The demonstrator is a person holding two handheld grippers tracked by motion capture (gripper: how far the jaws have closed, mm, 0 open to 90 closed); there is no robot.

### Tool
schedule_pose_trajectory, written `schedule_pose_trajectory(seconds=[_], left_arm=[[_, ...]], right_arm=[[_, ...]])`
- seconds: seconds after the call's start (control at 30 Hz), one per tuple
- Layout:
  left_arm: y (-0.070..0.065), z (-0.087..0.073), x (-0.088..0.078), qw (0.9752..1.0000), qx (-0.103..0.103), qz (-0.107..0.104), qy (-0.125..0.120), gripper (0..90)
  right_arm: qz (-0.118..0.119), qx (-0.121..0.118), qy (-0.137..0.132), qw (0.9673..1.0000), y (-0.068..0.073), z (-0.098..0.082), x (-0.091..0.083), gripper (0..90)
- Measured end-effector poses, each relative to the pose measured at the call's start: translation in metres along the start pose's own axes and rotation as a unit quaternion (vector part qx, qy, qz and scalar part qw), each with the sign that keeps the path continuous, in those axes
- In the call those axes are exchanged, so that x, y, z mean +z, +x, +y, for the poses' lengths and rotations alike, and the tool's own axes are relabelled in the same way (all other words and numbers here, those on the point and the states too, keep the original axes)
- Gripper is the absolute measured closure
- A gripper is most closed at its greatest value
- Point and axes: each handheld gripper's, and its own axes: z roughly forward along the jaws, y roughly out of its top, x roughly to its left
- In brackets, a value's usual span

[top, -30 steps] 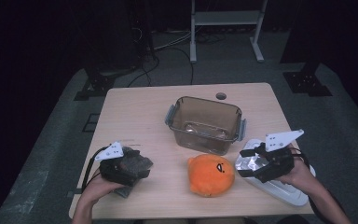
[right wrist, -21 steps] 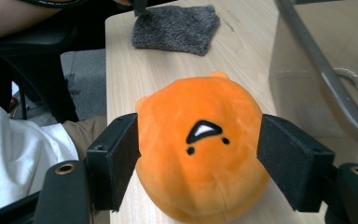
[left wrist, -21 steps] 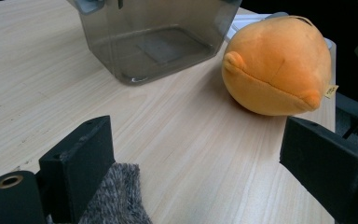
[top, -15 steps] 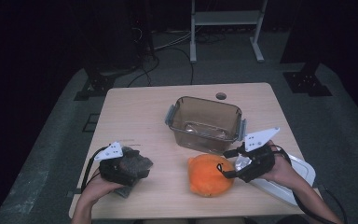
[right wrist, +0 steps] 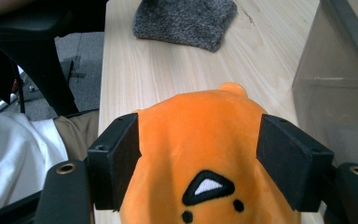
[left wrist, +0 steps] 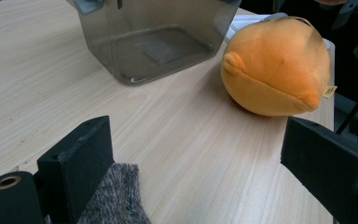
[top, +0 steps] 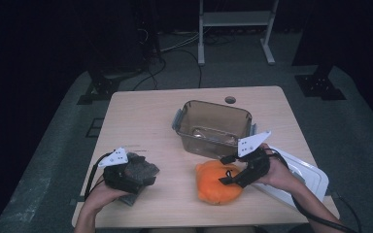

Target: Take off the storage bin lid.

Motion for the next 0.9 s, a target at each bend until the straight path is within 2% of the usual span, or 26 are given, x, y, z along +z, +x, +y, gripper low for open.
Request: schedule_pose_trajectory(seconds=[0.33, 0.6, 0.9], left_arm=[[0.0, 0.0, -0.001, 1.0, -0.001, 0.001, 0.0, 8.3], [0.0, 0.0, 0.0, 1.0, 0.0, 0.0, 0.0, 8.4], [0.0, 0.0, 0.0, 1.0, 0.0, 0.0, 0.0, 8.4]], right_arm=[[-0.006, 0.005, 0.013, 0.9999, -0.006, -0.003, 0.014, 31.4], [-0.014, 0.003, 0.022, 0.9997, -0.005, -0.006, 0.018, 43.6], [-0.021, 0.01, 0.037, 0.999, -0.004, -0.01, 0.024, 49.4]])
